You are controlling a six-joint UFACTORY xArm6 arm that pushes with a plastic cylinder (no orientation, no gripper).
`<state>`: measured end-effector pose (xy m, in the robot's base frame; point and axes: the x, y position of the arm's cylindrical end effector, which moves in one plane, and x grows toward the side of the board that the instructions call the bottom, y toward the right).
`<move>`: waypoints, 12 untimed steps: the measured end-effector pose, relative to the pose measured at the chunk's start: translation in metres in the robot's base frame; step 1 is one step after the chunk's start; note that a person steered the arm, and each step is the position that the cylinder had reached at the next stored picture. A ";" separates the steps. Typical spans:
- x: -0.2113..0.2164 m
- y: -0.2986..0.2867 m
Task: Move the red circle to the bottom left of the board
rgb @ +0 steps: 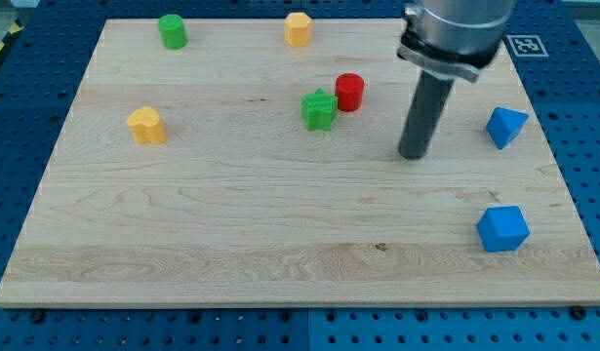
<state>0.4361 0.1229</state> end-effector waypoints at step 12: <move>-0.082 -0.079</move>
<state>0.3537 0.0444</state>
